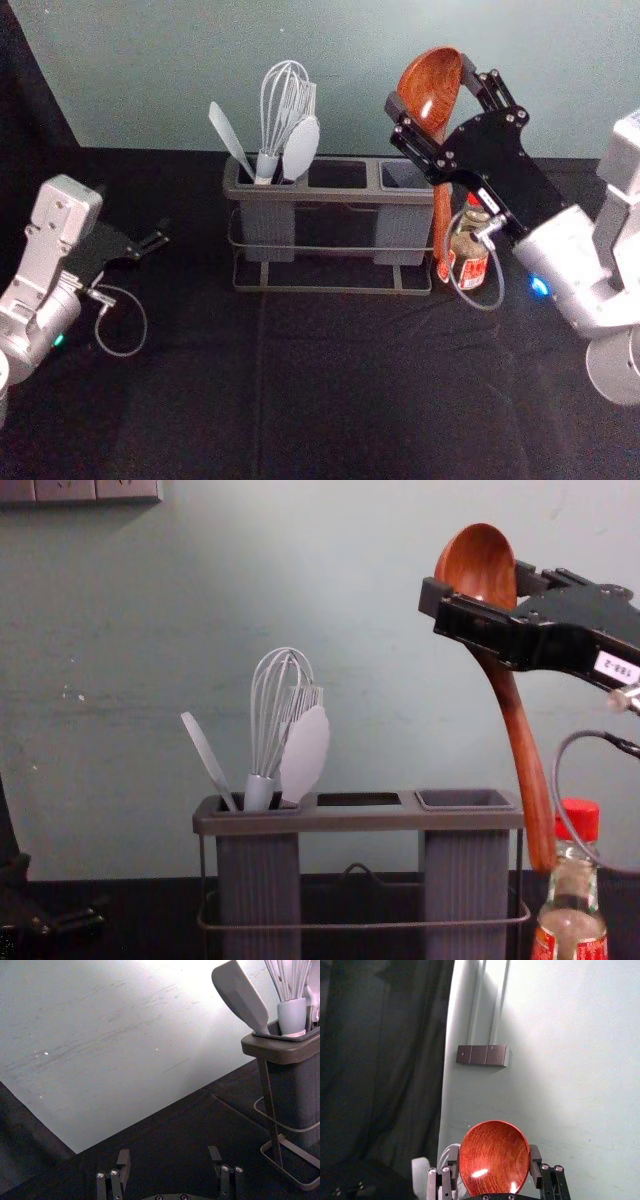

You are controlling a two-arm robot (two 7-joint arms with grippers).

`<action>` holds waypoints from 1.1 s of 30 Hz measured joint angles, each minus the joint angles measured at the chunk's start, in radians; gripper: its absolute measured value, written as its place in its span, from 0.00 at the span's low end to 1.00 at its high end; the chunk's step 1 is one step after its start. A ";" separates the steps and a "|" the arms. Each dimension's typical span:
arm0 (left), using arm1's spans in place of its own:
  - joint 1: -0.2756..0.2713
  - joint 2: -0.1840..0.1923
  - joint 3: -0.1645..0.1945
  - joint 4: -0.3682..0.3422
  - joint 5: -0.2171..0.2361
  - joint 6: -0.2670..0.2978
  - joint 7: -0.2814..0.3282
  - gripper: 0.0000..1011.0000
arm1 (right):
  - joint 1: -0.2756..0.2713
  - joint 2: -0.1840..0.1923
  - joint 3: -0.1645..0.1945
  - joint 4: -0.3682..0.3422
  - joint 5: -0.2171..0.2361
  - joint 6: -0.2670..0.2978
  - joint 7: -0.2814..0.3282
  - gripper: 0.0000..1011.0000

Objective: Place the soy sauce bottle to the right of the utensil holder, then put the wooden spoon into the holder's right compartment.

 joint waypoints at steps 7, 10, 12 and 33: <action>0.000 0.000 0.000 0.000 0.000 0.000 0.000 1.00 | 0.067 -0.012 -0.017 0.071 0.020 -0.027 -0.003 0.83; 0.000 0.000 0.000 0.000 0.000 0.000 0.000 1.00 | 0.088 -0.015 -0.024 0.093 0.021 -0.035 -0.009 0.83; 0.000 0.000 0.000 0.000 0.000 0.000 0.000 1.00 | 0.105 -0.019 -0.029 0.113 0.022 -0.042 -0.012 0.83; 0.000 0.000 0.000 0.000 0.000 0.000 0.000 1.00 | 0.244 -0.068 -0.052 0.276 0.018 -0.107 -0.033 0.83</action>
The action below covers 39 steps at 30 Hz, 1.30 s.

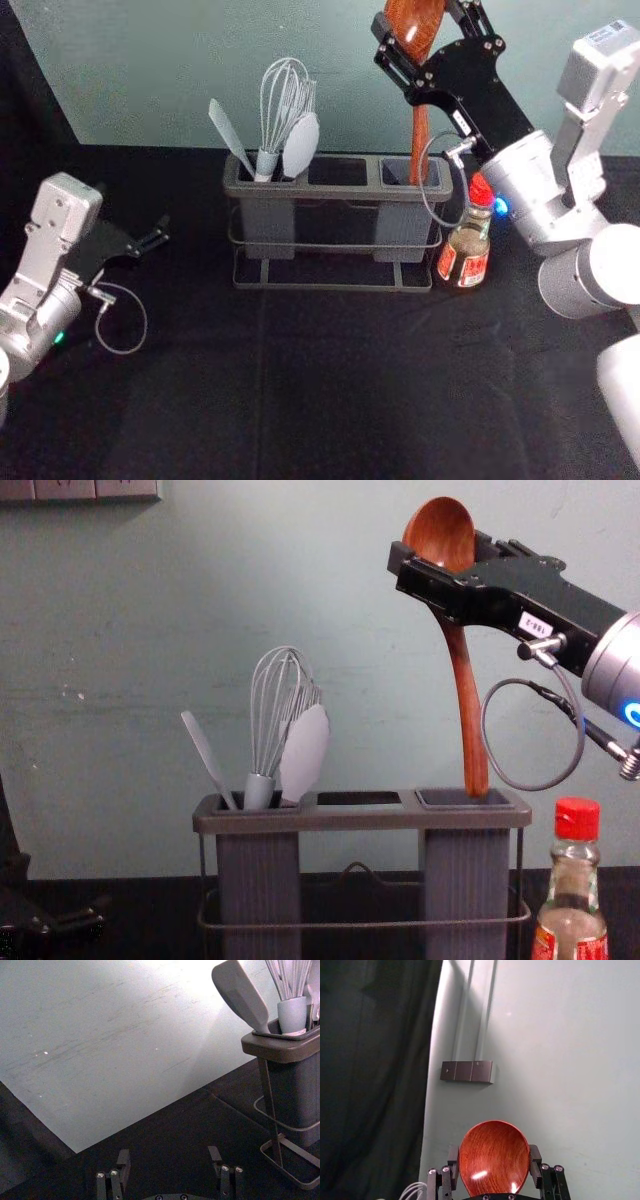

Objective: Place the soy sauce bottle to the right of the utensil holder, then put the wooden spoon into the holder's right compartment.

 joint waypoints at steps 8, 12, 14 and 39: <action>0.000 0.000 0.000 0.000 0.000 0.000 0.000 1.00 | 0.039 -0.026 0.003 0.095 0.003 -0.066 0.005 0.83; 0.000 0.000 0.000 0.000 0.000 0.000 0.000 1.00 | 0.056 -0.039 0.002 0.138 0.003 -0.104 0.014 0.83; 0.000 0.000 0.000 0.000 0.000 0.000 0.000 1.00 | 0.067 -0.047 0.001 0.165 -0.001 -0.124 0.018 0.83; 0.000 0.000 0.000 0.000 0.000 0.000 0.000 1.00 | 0.104 -0.108 0.034 0.394 -0.023 -0.310 0.052 0.83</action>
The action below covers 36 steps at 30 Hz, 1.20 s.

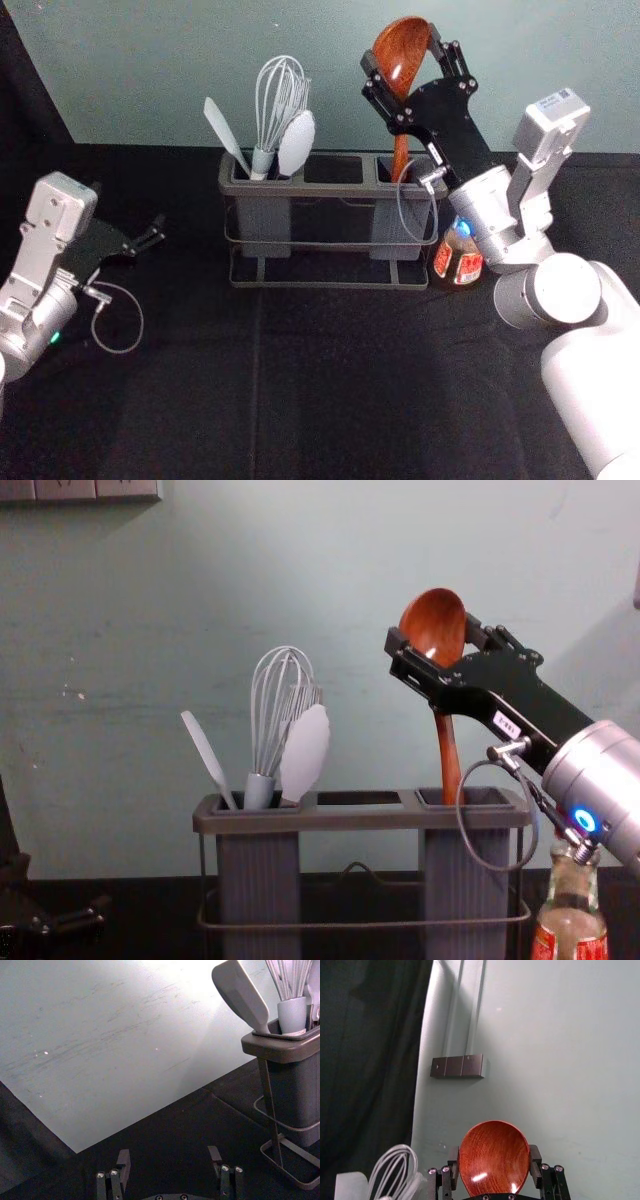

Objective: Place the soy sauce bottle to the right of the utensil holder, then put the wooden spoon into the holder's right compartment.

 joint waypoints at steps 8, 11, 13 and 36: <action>0.000 0.000 0.000 0.000 0.000 0.000 0.000 1.00 | -0.012 -0.008 0.010 0.025 0.001 -0.010 0.008 0.83; 0.000 0.000 0.000 0.000 0.000 0.000 0.000 1.00 | -0.019 -0.010 0.013 0.027 0.001 -0.011 0.009 0.83; 0.000 0.000 0.000 0.000 0.000 0.000 0.000 1.00 | -0.024 -0.010 0.014 0.027 0.001 -0.011 0.010 0.83; 0.000 0.000 0.000 0.000 0.000 0.000 0.000 1.00 | -0.076 -0.017 0.027 -0.007 0.014 -0.015 0.018 0.98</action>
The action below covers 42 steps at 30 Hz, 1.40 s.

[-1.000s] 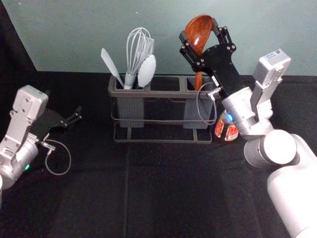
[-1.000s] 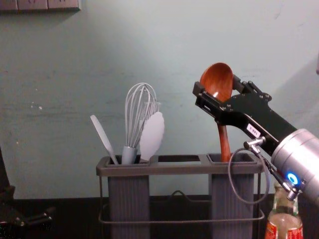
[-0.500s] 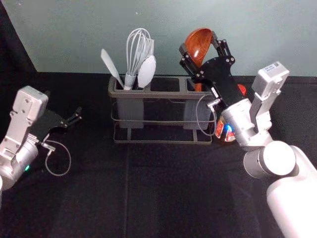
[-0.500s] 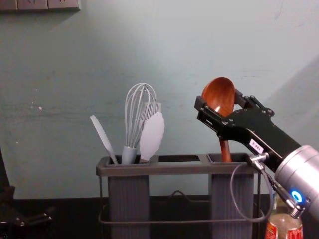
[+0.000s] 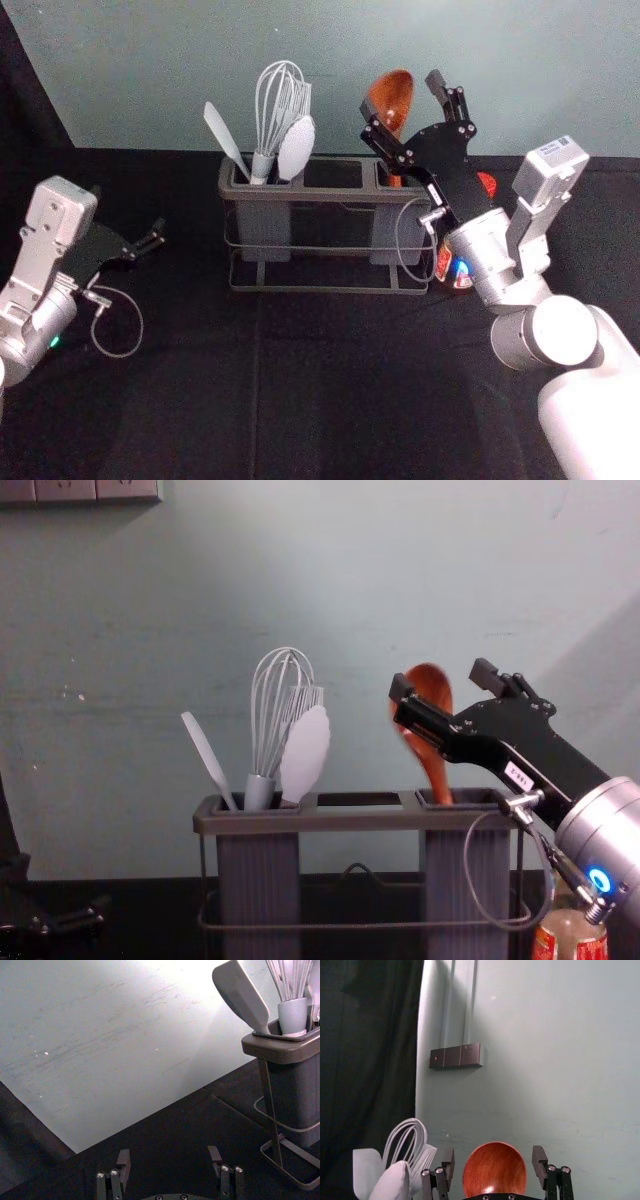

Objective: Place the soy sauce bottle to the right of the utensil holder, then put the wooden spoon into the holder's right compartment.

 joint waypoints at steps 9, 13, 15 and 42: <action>0.000 0.000 0.000 0.000 0.000 0.000 0.000 1.00 | -0.042 0.005 0.022 -0.095 0.021 0.000 -0.007 0.99; 0.000 0.000 0.000 0.000 0.000 0.000 0.000 1.00 | -0.071 0.018 0.036 -0.161 0.031 0.004 -0.008 0.99; 0.000 0.000 0.000 0.000 0.000 0.000 0.000 1.00 | -0.084 0.024 0.042 -0.188 0.034 0.007 -0.009 0.99; 0.000 0.000 0.000 0.000 0.000 0.000 0.000 1.00 | -0.153 0.110 0.177 -0.380 -0.044 0.097 -0.092 0.99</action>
